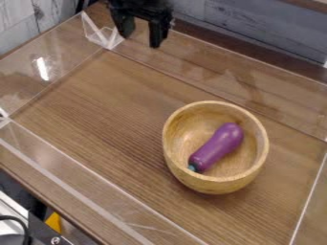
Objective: Put the purple eggplant in the brown bowl
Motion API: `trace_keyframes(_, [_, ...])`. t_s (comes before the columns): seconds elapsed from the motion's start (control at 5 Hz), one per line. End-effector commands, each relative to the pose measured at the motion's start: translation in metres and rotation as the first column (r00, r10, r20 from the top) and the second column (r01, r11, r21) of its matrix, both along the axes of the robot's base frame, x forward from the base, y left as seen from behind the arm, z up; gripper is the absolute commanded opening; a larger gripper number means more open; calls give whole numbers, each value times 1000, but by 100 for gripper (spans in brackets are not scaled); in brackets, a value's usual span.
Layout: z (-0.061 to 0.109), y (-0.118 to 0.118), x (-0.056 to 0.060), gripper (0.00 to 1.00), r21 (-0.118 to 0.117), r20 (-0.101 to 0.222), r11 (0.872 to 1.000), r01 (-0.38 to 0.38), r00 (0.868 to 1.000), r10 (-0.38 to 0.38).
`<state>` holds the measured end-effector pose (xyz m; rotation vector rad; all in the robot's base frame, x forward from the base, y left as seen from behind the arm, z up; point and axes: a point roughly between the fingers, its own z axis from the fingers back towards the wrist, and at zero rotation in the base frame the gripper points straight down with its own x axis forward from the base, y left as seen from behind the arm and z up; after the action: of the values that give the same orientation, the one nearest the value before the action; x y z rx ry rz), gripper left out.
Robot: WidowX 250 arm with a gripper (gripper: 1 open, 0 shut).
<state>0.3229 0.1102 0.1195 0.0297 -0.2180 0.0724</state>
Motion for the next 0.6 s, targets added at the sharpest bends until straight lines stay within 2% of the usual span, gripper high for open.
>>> trace_keyframes(0.0, [21, -7, 3, 100, 10, 42, 1000, 29, 999, -30])
trace_keyframes(0.2, [16, -8, 8, 100, 2, 23, 999, 51, 998, -51])
trace_keyframes(0.4, [17, -4, 10, 100, -7, 3, 1000, 30, 1000, -30])
